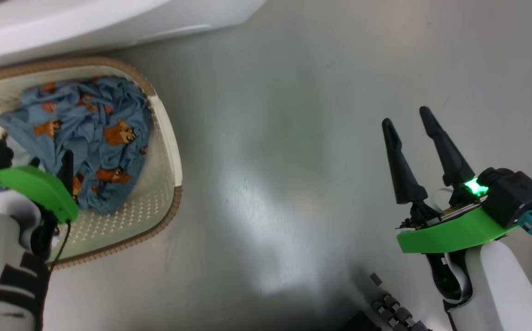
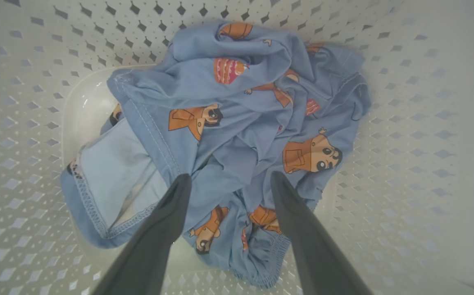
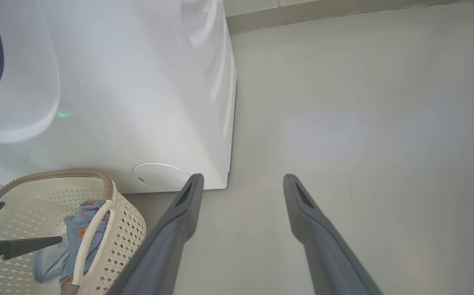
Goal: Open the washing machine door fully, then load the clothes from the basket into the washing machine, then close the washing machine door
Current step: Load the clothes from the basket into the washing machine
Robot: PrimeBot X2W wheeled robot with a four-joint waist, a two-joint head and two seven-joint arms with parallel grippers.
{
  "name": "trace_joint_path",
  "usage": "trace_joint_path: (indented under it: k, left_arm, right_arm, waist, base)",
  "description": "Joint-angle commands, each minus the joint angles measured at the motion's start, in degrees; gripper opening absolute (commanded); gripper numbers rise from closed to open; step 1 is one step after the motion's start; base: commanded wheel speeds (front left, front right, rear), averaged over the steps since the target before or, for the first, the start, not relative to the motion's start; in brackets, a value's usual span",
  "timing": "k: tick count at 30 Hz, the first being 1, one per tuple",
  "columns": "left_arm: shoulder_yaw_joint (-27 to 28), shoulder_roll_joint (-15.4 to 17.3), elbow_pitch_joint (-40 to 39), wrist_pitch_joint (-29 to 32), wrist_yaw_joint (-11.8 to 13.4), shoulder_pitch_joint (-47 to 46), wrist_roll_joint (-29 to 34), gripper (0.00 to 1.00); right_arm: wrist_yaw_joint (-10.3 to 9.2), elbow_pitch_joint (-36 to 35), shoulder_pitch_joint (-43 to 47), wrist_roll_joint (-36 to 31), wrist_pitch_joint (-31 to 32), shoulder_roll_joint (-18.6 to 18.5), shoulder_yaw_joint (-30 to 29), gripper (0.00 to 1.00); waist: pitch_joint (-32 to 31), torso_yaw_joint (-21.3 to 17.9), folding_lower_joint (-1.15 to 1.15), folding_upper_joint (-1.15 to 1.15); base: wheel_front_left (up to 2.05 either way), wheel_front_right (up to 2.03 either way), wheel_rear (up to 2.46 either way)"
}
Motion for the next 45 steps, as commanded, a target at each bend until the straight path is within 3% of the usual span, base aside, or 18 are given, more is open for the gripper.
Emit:
trace_joint_path:
  k: [1,18,37,39,41,42,44,45]
  left_arm:
    - [0.51,2.18,1.27,-0.54,-0.28,-0.73,0.24,1.00]
    - [-2.29,2.79,10.66,-2.21,-1.99,-12.79,0.92,1.00]
    - [-5.96,0.68,13.49,-0.92,-1.27,-17.53,2.06,1.00]
    - [-6.33,0.24,13.58,-0.99,-1.35,-17.58,2.12,0.83]
    - [-6.59,0.11,13.65,-1.10,-1.41,-17.56,2.11,0.50]
    - [-6.69,0.11,13.68,-1.17,-1.43,-17.54,2.09,0.46]
    - [-6.91,0.31,13.73,-1.39,-1.49,-17.46,2.09,0.29]
    - [-6.95,0.42,13.76,-1.46,-1.53,-17.42,2.02,0.28]
  right_arm:
    - [0.09,-1.73,1.26,-0.45,-0.27,-0.55,0.49,1.00]
    - [0.09,-6.09,2.55,-1.13,-0.27,-3.19,-0.04,1.00]
    - [0.09,-9.55,7.31,-1.48,-0.27,-4.81,-1.63,1.00]
    - [0.09,-9.60,7.35,-1.48,-0.27,-4.66,-1.60,1.00]
    - [0.09,-9.60,7.29,-1.46,-0.27,-4.52,-1.59,1.00]
    - [0.09,-9.60,7.25,-1.44,-0.27,-4.45,-1.58,1.00]
    - [0.09,-9.61,7.20,-1.40,-0.27,-4.36,-1.52,1.00]
    - [0.09,-9.62,7.18,-1.40,-0.27,-4.33,-1.48,1.00]
  waist:
    - [3.29,0.67,-0.01,0.00]
    - [11.50,1.85,-0.01,0.00]
    - [12.28,2.83,-0.01,0.00]
    - [12.31,2.84,-0.01,0.00]
    - [12.32,2.85,-0.01,0.00]
    - [12.32,2.84,-0.01,0.00]
    - [12.36,2.81,-0.01,0.00]
    - [12.38,2.79,-0.01,0.00]
  base:
    - [0.00,0.00,0.00]
    - [0.00,0.00,0.00]
    - [0.00,0.00,0.00]
    - [0.00,0.00,0.00]
    - [0.00,0.00,0.00]
    - [0.00,0.00,0.00]
    - [0.00,0.00,0.00]
    - [0.00,0.00,0.00]
